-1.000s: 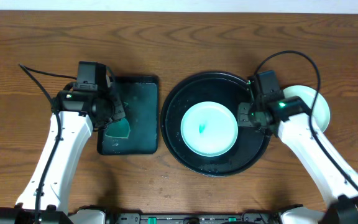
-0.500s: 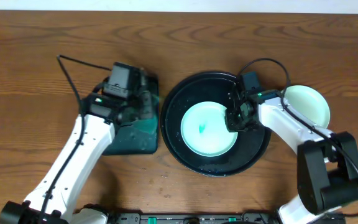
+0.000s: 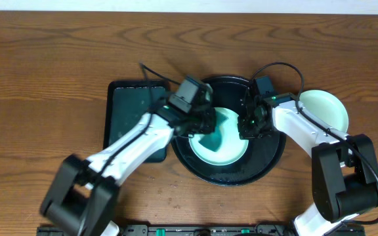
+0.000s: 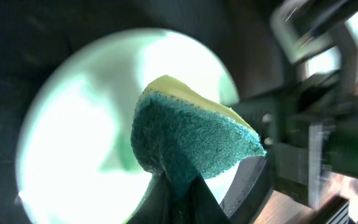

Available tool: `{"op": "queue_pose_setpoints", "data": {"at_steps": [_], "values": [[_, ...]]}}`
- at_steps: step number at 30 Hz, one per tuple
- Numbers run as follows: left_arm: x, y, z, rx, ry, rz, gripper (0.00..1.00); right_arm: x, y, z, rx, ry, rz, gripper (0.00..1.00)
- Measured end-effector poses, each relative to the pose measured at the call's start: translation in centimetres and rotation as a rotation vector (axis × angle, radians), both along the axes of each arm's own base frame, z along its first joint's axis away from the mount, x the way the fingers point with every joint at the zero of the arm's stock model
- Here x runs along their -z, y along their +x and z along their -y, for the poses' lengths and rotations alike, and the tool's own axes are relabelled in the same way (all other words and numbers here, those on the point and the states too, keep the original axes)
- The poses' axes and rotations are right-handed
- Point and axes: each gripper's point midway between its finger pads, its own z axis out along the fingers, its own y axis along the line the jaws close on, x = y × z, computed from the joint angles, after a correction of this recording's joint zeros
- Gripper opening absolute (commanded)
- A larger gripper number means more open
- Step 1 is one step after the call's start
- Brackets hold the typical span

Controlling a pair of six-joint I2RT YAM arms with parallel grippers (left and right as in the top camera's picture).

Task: Clean dirty plates on tray and stack at the side
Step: 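Scrub the last pale green plate with the sponge while right gripper holds rim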

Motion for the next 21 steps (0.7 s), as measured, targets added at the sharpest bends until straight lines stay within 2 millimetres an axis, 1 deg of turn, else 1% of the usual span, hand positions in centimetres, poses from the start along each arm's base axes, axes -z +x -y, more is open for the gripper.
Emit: {"op": "queue_pose_setpoints", "data": {"at_steps": [3, 4, 6, 8, 10, 13, 15, 17, 19, 21], "values": [[2.4, -0.6, 1.4, 0.021, 0.007, -0.042, 0.07, 0.0, 0.0, 0.0, 0.000, 0.000, 0.000, 0.01], [2.9, -0.6, 1.6, 0.027, 0.009, -0.046, 0.07, 0.0, 0.0, 0.0, 0.000, 0.000, 0.000, 0.01], [4.4, -0.8, 1.9, 0.041, 0.023, -0.066, 0.07, 0.0, 0.0, 0.0, 0.000, 0.000, 0.000, 0.01], [5.6, -0.9, 1.5, 0.049, 0.055, -0.078, 0.07, 0.0, 0.0, 0.0, 0.000, 0.000, -0.001, 0.01], [5.9, -0.7, 0.8, 0.046, 0.093, -0.076, 0.07, 0.0, 0.0, 0.0, 0.000, 0.000, -0.001, 0.01], [6.2, 0.5, -1.8, -0.011, 0.229, -0.041, 0.07, 0.0, 0.0, 0.0, 0.000, -0.001, -0.002, 0.01], [6.3, 1.2, -4.1, -0.050, 0.330, -0.013, 0.07, 0.0, -0.1, 0.0, 0.000, -0.001, -0.003, 0.01], [6.3, 1.6, -5.7, -0.067, 0.394, 0.006, 0.07, 0.0, -0.2, -0.1, -0.001, 0.006, -0.009, 0.01], [6.3, 2.0, -6.6, -0.069, 0.437, 0.026, 0.07, -0.1, -0.3, -0.3, -0.002, 0.020, -0.016, 0.01], [6.2, 2.2, -6.7, -0.065, 0.445, 0.043, 0.07, -0.1, -0.4, -0.5, -0.004, 0.028, -0.020, 0.01]]}}
